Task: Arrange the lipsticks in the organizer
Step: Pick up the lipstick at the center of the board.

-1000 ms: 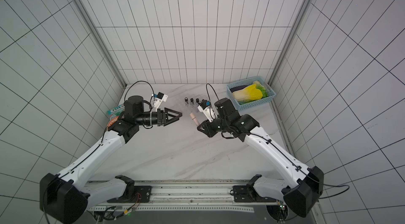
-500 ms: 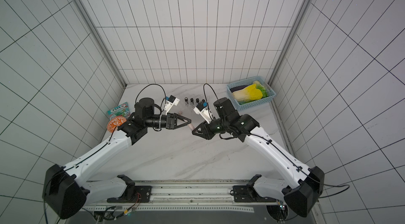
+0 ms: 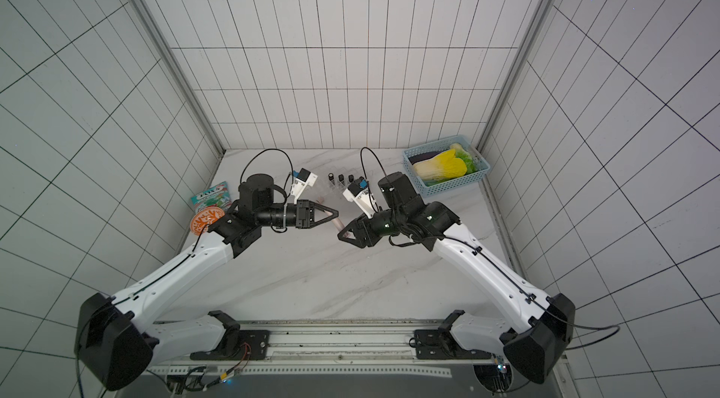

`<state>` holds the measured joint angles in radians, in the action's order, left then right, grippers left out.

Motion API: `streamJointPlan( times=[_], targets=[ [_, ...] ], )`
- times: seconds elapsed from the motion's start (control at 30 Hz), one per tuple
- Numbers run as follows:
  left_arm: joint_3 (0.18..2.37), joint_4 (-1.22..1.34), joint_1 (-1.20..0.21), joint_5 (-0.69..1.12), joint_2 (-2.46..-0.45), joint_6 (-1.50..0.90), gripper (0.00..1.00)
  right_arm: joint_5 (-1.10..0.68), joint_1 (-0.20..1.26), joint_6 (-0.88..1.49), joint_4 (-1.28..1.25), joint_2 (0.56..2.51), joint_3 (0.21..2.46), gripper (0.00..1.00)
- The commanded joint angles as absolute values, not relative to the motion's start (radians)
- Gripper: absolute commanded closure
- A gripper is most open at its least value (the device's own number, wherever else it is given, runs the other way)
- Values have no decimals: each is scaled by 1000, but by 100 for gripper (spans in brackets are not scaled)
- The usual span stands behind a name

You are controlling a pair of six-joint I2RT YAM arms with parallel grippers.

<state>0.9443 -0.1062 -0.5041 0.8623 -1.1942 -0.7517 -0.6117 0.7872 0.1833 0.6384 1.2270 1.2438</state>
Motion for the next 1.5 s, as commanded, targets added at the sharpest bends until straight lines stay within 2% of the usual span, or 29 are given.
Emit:
streamJointPlan(
  times=[0.0, 0.1, 0.33, 0.63, 0.67, 0.77, 0.83, 1.23, 1.47],
  targets=[
    [921, 19, -506, 651, -1107, -757, 87, -417, 795, 244, 562, 1163, 1300, 15],
    [864, 283, -511, 553, -1066, -822, 90, -366, 795, 342, 354, 1106, 1248, 10],
    [803, 654, -602, 380, -1054, -792, 90, -450, 805, 639, -183, 1106, 1140, 11],
    [784, 770, -627, 316, -1029, -766, 90, -490, 844, 761, -362, 1177, 1150, 16],
    [782, 769, -627, 311, -1022, -763, 90, -488, 845, 775, -384, 1174, 1140, 18],
    [772, 772, -626, 298, -1004, -761, 90, -479, 852, 819, -470, 1162, 1110, 33],
    [766, 775, -627, 288, -996, -759, 89, -471, 862, 838, -513, 1157, 1098, 39],
    [758, 781, -631, 270, -1000, -750, 87, -427, 917, 852, -571, 1184, 1100, 50],
    [761, 778, -636, 278, -1017, -750, 85, -394, 926, 829, -552, 1171, 1102, 69]
  ],
)
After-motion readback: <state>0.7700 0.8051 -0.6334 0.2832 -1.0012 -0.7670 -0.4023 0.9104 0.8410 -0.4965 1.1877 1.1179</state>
